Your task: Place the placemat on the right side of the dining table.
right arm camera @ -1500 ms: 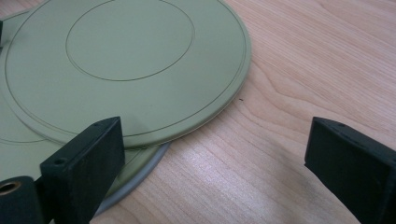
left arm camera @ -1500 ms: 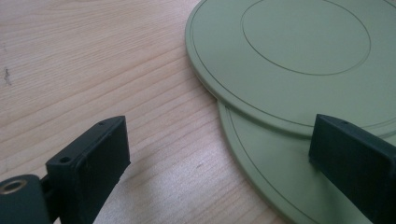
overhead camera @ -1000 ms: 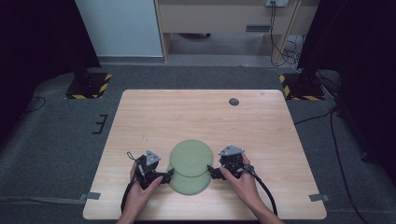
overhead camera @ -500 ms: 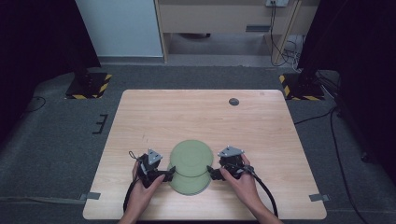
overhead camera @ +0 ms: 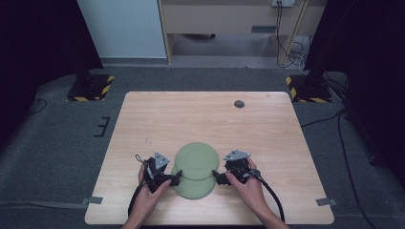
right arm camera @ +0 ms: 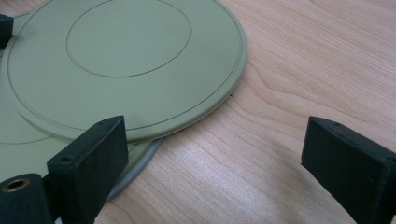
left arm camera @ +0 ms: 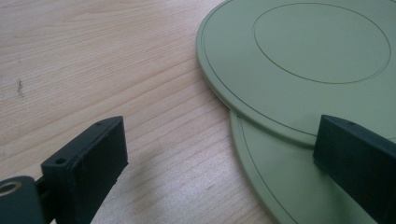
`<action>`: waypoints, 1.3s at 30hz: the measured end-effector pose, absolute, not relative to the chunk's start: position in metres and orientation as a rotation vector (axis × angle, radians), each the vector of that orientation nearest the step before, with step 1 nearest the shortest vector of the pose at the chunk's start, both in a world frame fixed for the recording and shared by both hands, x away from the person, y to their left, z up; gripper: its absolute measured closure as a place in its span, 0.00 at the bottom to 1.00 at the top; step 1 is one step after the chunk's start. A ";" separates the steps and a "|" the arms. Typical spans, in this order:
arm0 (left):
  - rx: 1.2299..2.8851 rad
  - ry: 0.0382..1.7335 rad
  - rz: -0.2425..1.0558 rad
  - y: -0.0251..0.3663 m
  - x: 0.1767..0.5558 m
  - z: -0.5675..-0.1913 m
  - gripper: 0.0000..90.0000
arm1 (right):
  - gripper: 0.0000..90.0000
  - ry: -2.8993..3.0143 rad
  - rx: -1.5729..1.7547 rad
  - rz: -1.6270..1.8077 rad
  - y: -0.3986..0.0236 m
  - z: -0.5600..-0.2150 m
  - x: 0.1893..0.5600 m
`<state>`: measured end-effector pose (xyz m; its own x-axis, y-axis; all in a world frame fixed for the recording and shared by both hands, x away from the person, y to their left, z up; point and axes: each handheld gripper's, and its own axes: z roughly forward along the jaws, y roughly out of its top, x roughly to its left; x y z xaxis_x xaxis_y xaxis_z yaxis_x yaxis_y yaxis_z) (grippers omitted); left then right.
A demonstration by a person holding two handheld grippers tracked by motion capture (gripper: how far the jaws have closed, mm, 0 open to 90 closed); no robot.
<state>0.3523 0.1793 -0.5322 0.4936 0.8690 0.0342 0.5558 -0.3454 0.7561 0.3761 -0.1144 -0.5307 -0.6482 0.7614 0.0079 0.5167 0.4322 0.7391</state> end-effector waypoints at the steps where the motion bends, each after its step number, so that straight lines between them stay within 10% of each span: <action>1: 2.042 1.168 0.575 0.179 0.352 -0.532 0.02 | 0.08 2.361 1.100 1.053 -0.115 -0.531 0.376; 17: 2.048 1.160 0.525 0.179 0.347 -0.532 0.04 | 0.07 2.482 1.097 1.100 -0.129 -0.514 0.374; 39: 2.022 1.199 0.506 0.184 0.349 -0.534 0.02 | 0.31 2.679 1.217 1.108 -0.096 -0.513 0.450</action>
<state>0.3486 0.1842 -0.5340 0.4904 0.8711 -0.0268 0.5881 -0.3081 0.7478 0.4500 -0.0960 -0.5131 -0.7005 0.6587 0.2746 0.6603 0.4523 0.5995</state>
